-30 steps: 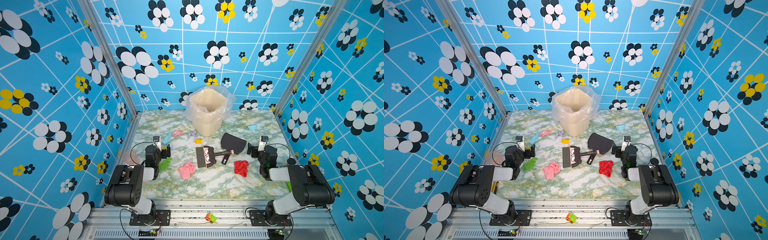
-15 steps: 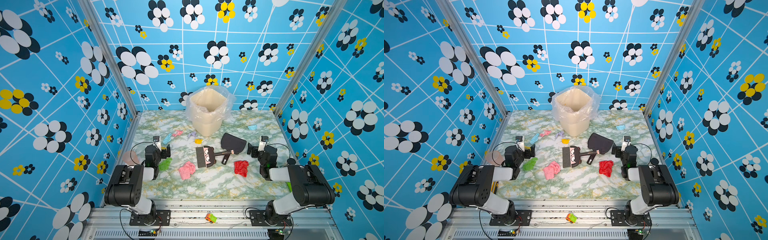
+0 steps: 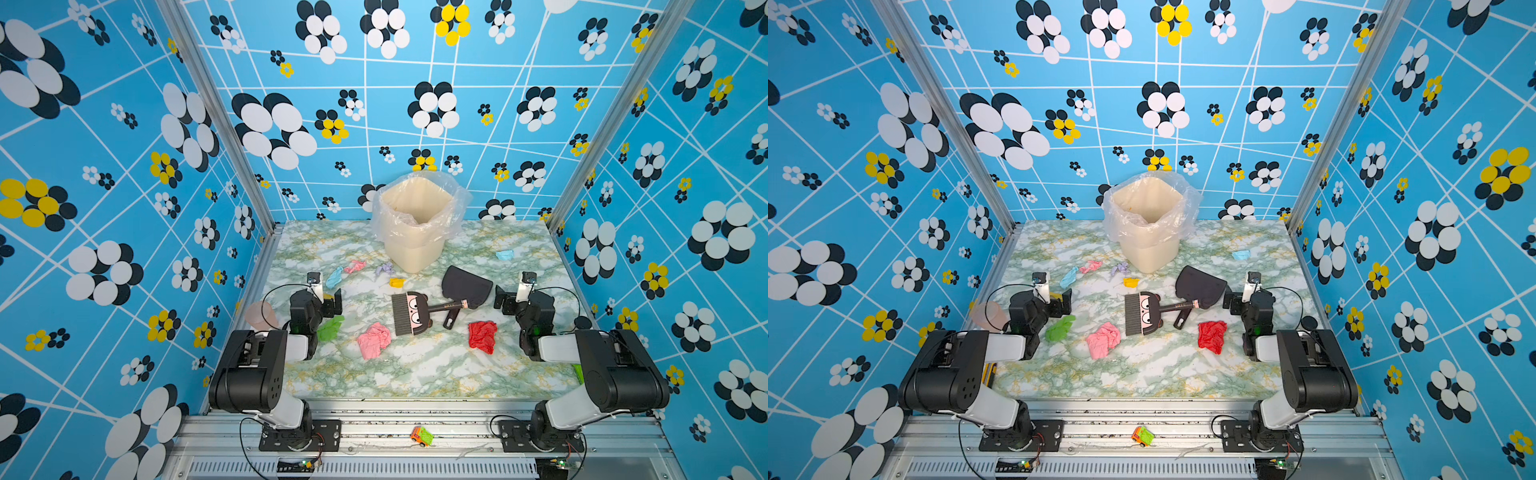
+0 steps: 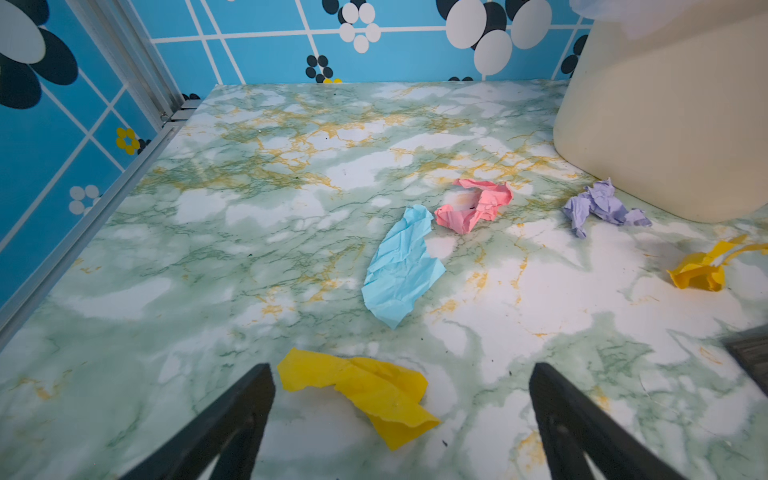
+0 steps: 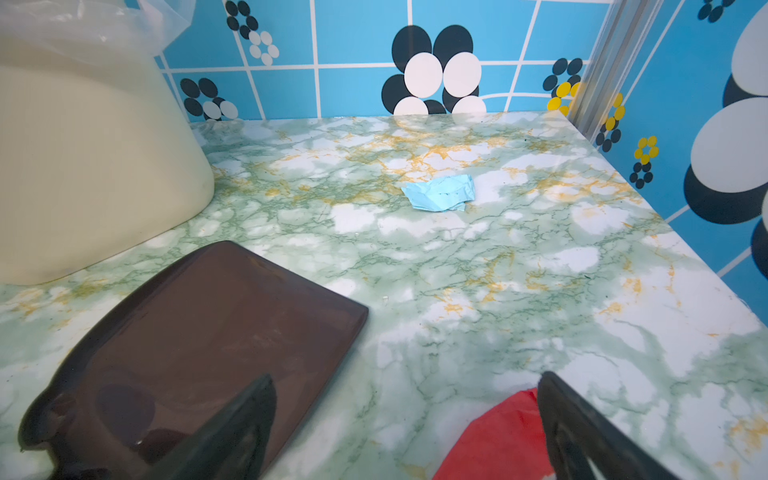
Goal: Sweep away the paper scraps from the table
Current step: 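Reach the left gripper to the brush handle while the right gripper reaches toward the dustpan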
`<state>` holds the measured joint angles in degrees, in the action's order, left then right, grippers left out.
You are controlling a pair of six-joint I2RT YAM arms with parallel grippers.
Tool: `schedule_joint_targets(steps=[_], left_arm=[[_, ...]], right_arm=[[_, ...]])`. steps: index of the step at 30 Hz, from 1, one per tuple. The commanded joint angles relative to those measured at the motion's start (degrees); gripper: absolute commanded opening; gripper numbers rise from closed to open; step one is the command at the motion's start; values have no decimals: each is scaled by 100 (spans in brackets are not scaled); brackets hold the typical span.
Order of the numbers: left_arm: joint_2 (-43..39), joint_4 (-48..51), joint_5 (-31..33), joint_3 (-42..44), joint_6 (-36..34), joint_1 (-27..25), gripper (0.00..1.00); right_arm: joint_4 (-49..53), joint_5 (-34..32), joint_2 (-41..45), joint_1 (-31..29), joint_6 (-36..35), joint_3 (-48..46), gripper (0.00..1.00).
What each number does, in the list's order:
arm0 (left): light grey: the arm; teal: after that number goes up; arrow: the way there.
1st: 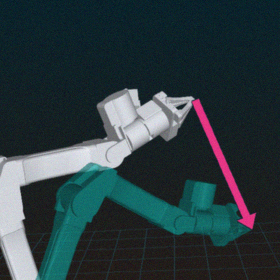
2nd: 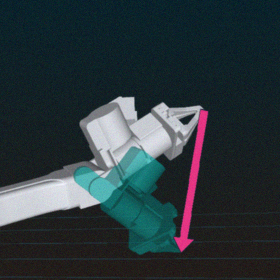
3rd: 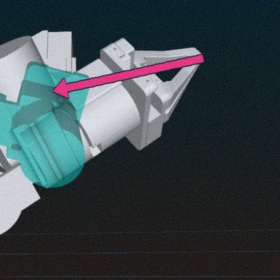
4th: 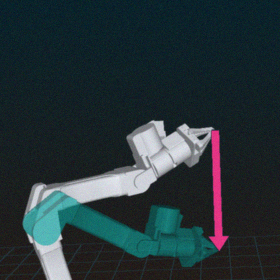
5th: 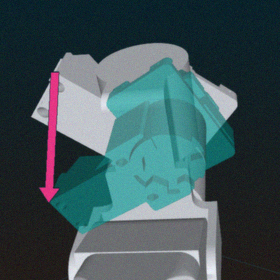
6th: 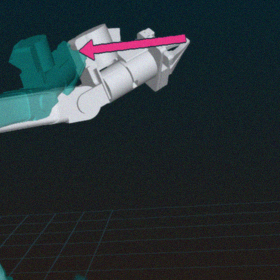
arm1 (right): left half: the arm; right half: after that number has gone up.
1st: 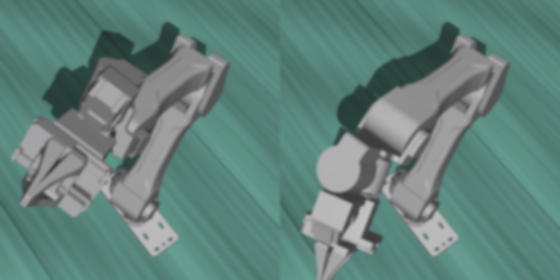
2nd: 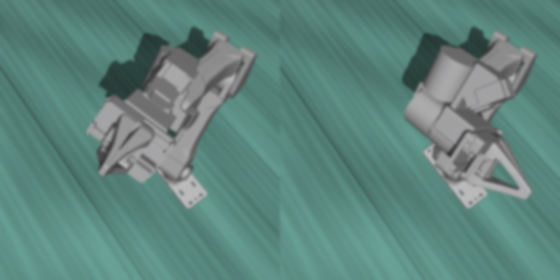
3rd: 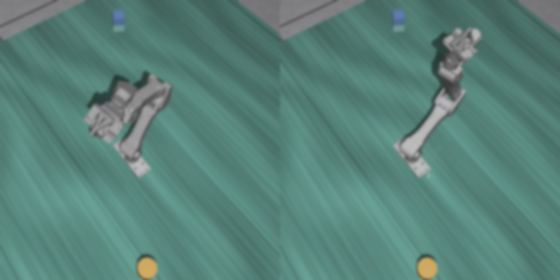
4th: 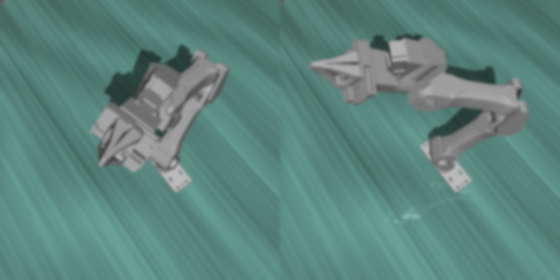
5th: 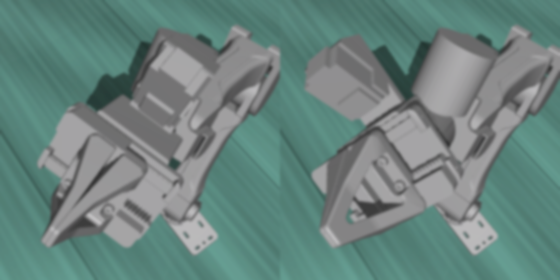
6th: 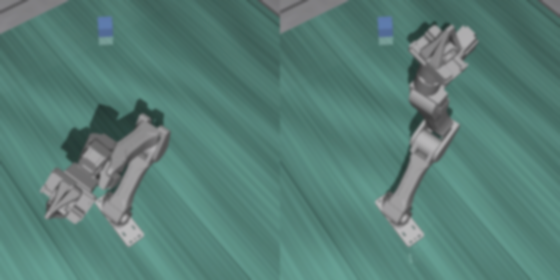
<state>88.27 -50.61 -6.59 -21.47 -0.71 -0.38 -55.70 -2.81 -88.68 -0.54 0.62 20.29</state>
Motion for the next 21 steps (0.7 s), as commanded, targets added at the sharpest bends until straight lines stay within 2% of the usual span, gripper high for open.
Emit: schedule_joint_targets(steps=[1, 4, 8, 12, 15, 21], left_arm=[[-355, 518, -656, -217, -203, 47, 99], [-810, 1405, -1050, -507, -360, 38, 99], [-1281, 2109, -1492, -717, -732, -84, 99], [-1823, 3265, -1643, -1107, -1214, -471, 99], [-1999, 4033, -1481, -1406, -1800, -947, 99], [-1779, 4866, -1655, -1967, -2284, -1755, 99]], right_arm=[[-368, 213, -61, 40, -70, -158, 99], [-257, 302, -68, 39, -125, -93, 99], [156, 375, 67, 36, -147, 80, 99], [1261, 614, 343, 36, -208, 519, 99], [2378, 960, 567, 37, -334, 1076, 99], [4234, 1372, 1103, 36, -738, 2123, 99]])
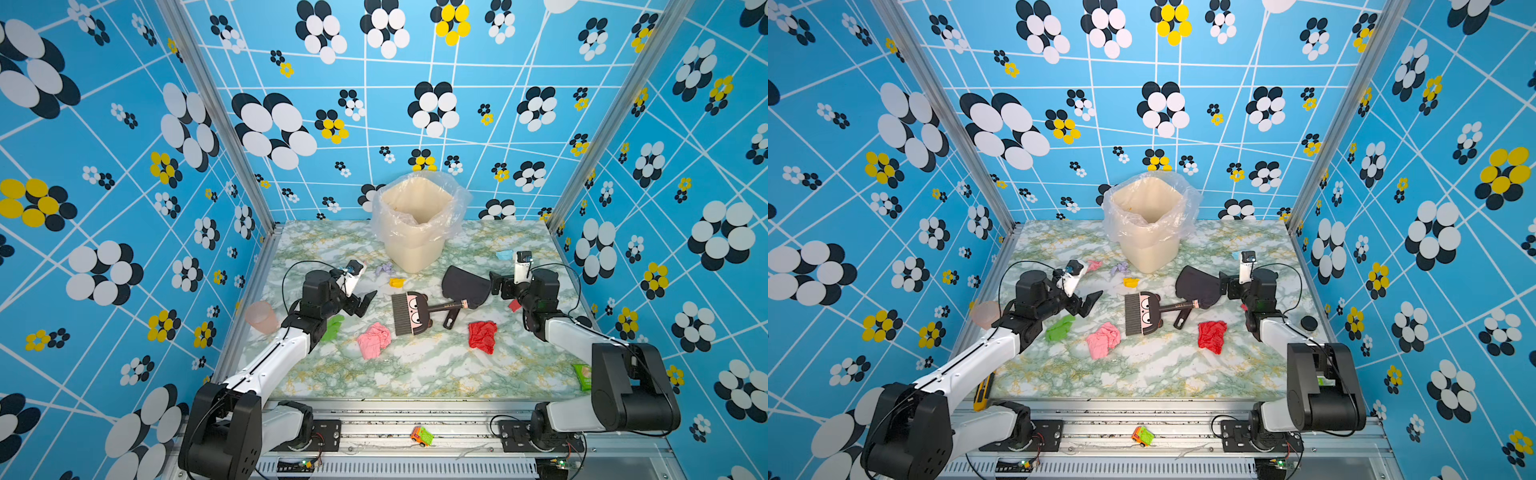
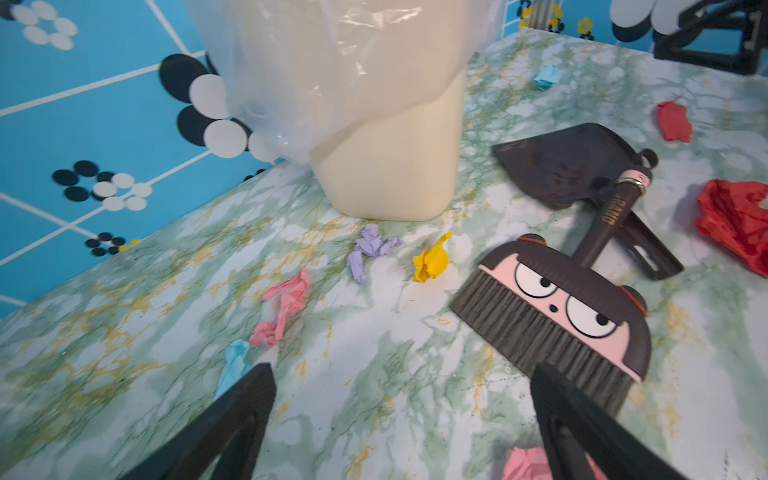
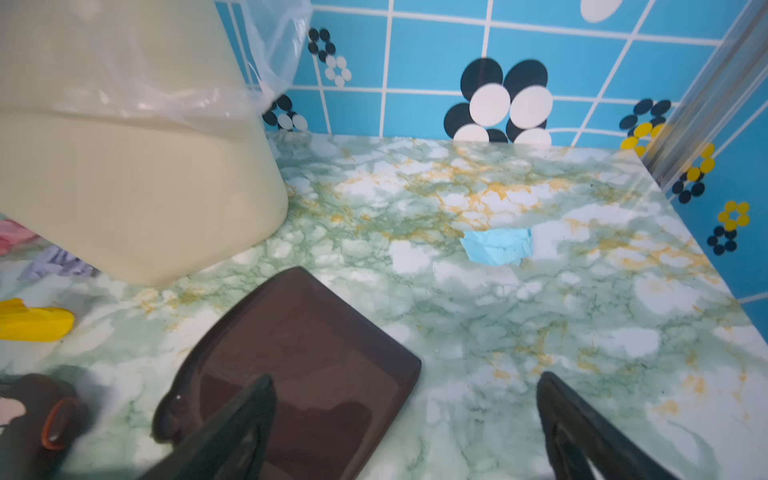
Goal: Sweep away the paper scraps from the table
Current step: 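Reach the left gripper to the brush handle while the right gripper reaches toward the dustpan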
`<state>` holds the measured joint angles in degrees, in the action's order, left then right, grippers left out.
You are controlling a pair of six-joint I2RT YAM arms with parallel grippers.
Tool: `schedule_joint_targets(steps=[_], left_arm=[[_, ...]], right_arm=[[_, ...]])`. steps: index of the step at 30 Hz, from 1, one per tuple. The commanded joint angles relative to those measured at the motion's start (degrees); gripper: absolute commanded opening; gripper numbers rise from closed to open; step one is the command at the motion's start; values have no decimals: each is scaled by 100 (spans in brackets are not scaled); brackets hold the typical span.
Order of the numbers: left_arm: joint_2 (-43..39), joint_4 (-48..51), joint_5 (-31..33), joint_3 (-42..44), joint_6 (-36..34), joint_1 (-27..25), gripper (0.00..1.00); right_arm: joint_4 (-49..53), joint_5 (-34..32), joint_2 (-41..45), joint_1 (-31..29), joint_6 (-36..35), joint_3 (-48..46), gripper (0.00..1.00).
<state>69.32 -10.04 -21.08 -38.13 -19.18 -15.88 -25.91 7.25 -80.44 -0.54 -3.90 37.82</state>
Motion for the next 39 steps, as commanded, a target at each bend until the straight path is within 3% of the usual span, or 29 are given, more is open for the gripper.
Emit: schedule_joint_targets(steps=[1, 6, 12, 19, 25, 39], left_arm=[[206, 925, -219, -428, -507, -328, 99], [690, 1417, -120, -958, -1089, -889, 99], [1378, 1300, -564, -1444, -1465, -1276, 99], [2496, 1174, -785, -2213, -1759, -1773, 99], [3213, 1481, -503, -2911, -2343, -2187, 99], [4221, 1078, -261, -3430, -2818, -2488, 97]], right_arm=[[1566, 490, 339, 37, -371, 565, 99], [2884, 1157, 358, 36, -574, 1411, 99], [3891, 1839, 209, 36, -770, 1873, 99], [4027, 2318, 284, 79, -1103, 1684, 99], [4060, 2564, 233, 109, -1147, 1728, 99], [3971, 2692, 240, 285, -1192, 1621, 99]])
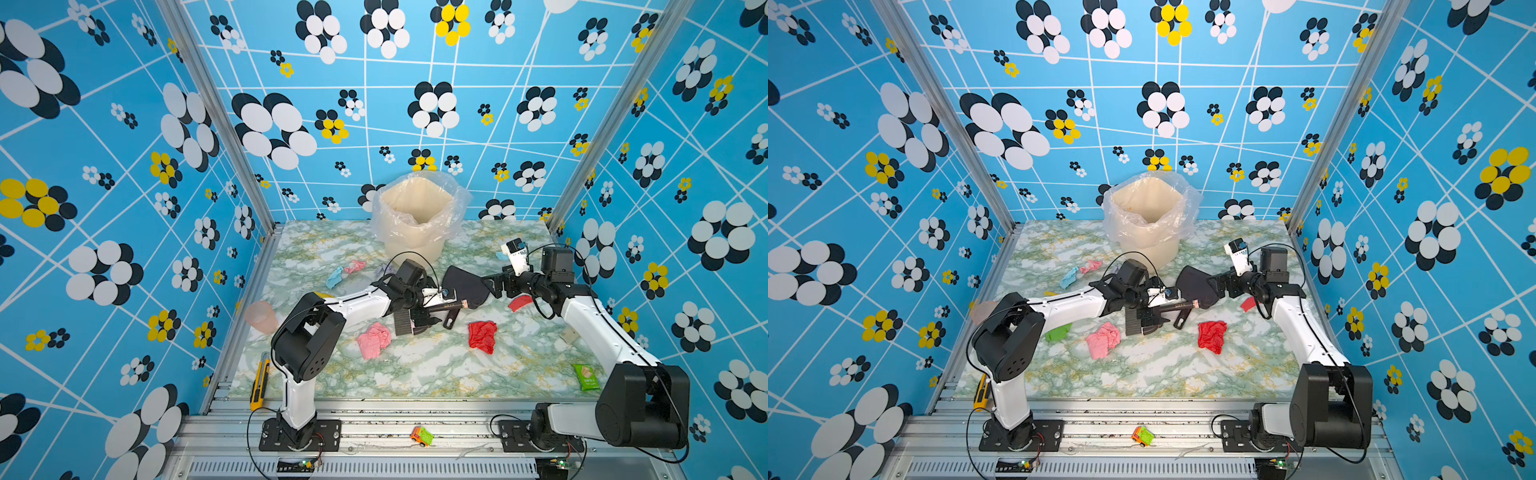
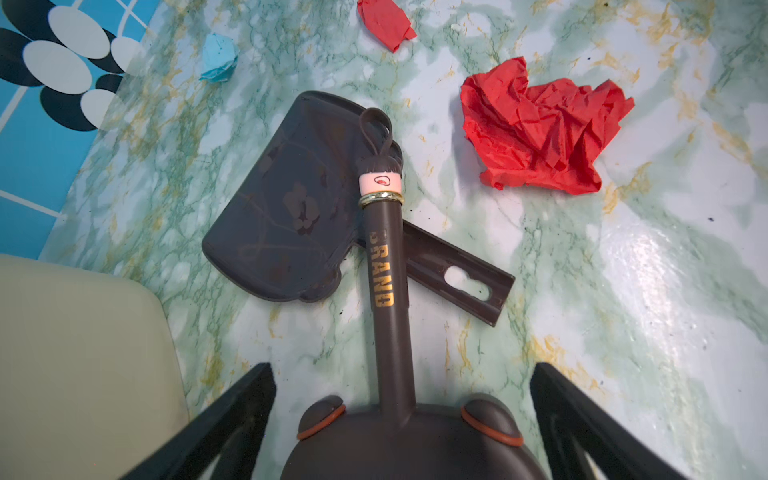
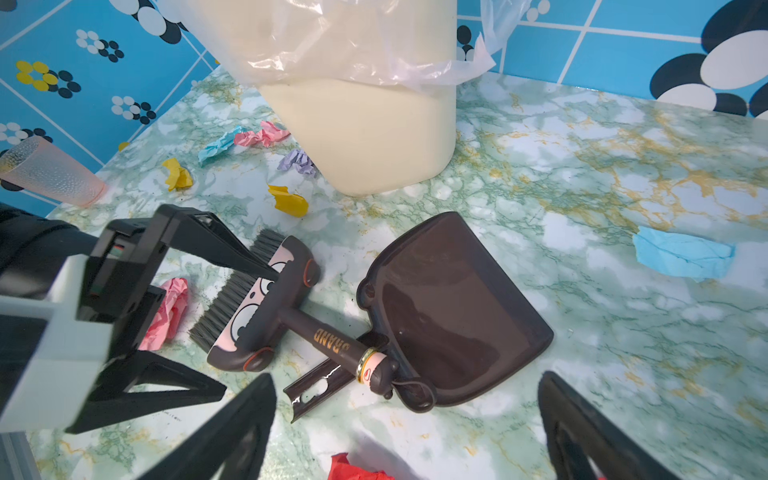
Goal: Sweep away the paper scraps from the table
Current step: 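Reach the left gripper to the brush handle while the right gripper reaches toward the dustpan, then close the left gripper on the brown brush handle and lift it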
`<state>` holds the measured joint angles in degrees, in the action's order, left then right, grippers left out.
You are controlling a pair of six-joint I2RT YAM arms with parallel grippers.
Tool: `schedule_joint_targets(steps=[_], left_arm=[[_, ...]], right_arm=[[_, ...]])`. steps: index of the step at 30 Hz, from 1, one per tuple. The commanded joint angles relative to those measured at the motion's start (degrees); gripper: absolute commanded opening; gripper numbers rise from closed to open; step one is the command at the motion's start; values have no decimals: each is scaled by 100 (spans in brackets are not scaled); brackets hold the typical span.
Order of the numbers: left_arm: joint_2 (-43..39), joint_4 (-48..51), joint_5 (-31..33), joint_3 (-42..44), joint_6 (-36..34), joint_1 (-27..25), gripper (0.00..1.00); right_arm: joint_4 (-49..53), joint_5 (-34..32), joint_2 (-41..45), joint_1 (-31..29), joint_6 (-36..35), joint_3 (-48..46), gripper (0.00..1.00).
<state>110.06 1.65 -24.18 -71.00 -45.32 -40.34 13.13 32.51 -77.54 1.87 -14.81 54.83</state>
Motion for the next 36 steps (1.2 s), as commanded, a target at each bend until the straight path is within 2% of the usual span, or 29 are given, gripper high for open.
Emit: schedule_joint_targets(steps=[1, 12, 17, 33, 36], left_arm=[[196, -114, 46, -143, -249, -43, 96], [446, -494, -40, -3, -126, -30, 89], [584, -572, 50, -85, -161, -27, 81], [863, -19, 19, -536, -160, 43, 58], [890, 117, 71, -601, -209, 52, 56]], right_arm=[[67, 165, -51, 50, -94, -76, 99], [-54, 187, -25, 55, -18, -142, 99], [-153, 152, -60, 56, 37, -157, 99], [-293, 180, 0, 55, 120, -218, 99], [-293, 174, 10, 55, 124, -229, 99]])
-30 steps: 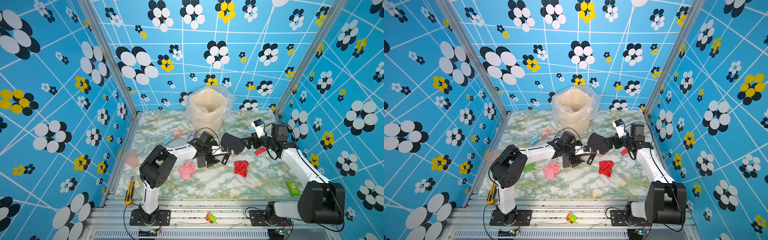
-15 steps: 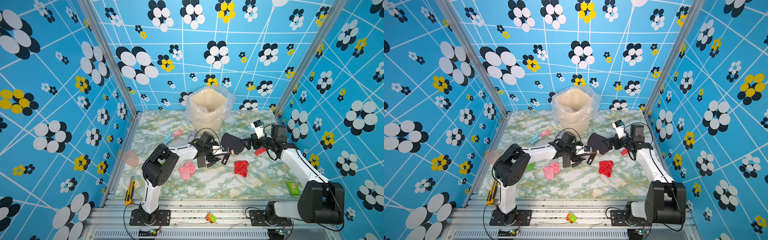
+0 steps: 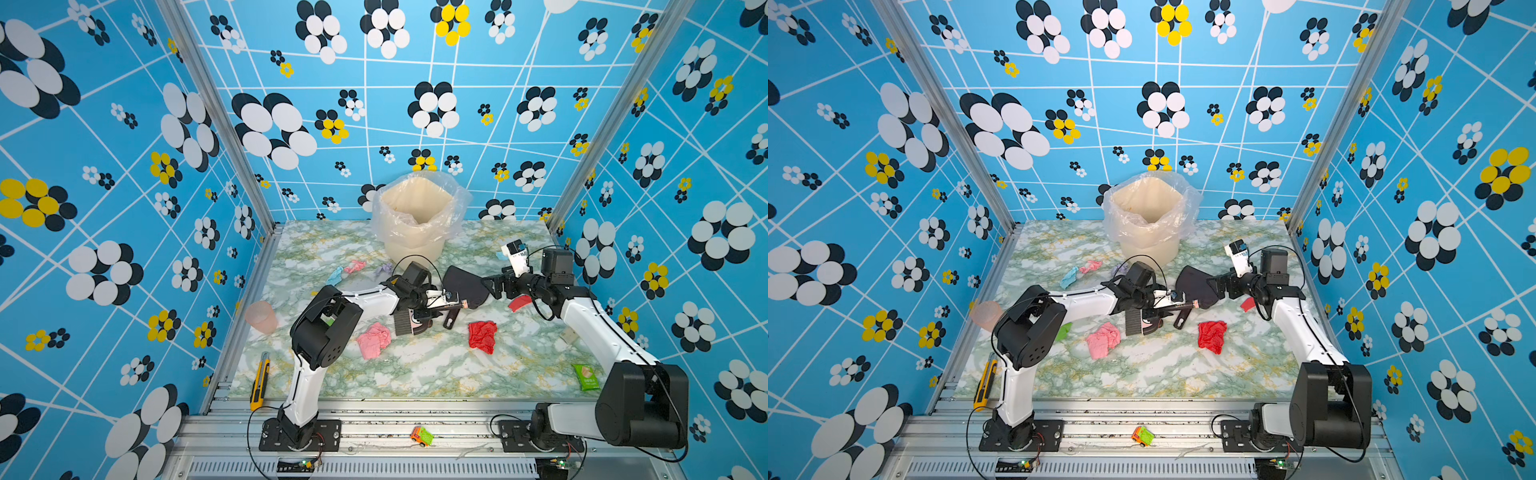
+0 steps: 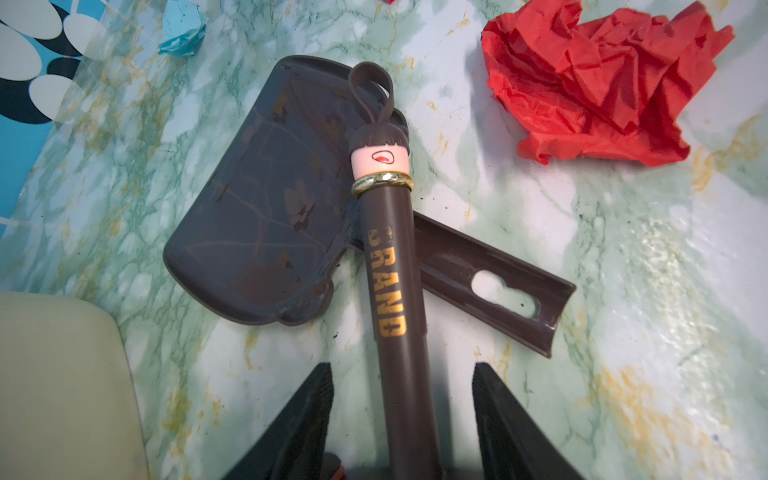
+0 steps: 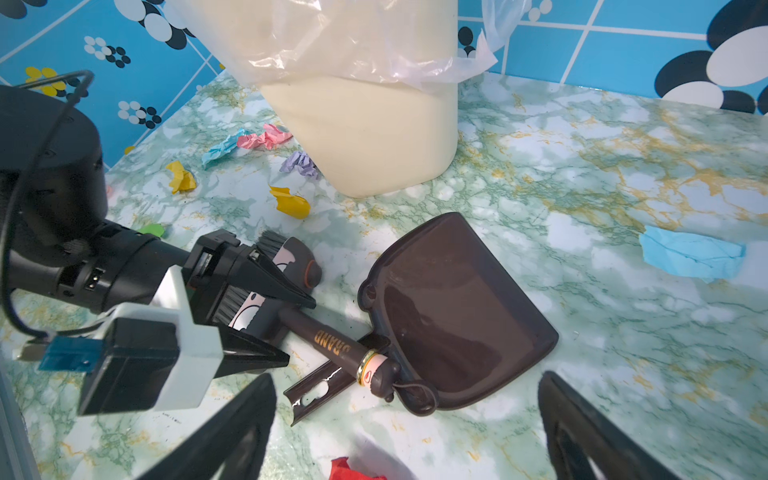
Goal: Sweep away the paper scraps from the table
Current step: 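Close the left gripper on the brown brush handle and lift it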
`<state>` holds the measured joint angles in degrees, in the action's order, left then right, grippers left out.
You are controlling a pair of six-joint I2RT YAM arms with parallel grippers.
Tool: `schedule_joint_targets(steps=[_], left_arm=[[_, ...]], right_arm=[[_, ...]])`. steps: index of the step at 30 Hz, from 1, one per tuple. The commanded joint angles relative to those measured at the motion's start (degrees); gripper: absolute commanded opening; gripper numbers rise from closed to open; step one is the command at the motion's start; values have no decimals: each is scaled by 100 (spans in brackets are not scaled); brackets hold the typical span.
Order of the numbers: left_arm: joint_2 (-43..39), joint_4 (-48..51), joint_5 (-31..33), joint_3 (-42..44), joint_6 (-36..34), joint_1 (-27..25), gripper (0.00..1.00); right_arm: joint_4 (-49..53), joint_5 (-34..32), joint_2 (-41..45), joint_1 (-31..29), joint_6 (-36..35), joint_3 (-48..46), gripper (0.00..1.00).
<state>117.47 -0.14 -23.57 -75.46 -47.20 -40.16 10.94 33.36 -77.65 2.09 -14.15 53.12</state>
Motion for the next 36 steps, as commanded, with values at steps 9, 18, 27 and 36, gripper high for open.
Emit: schedule_joint_targets(steps=[9, 18, 27, 36], left_arm=[[212, 637, 55, -294, -21, 90, 51], [298, 849, 66, -425, 113, 131, 46], [373, 1109, 181, -583, 145, 149, 40], [443, 1322, 380, -697, 202, 106, 39]], right_arm=[[-110, 82, 8, 30, 46, -71, 99], [-122, 91, 3, 29, 46, -75, 99], [-135, 85, -10, 33, 48, -83, 99], [-167, 101, -14, 31, 58, -110, 99]])
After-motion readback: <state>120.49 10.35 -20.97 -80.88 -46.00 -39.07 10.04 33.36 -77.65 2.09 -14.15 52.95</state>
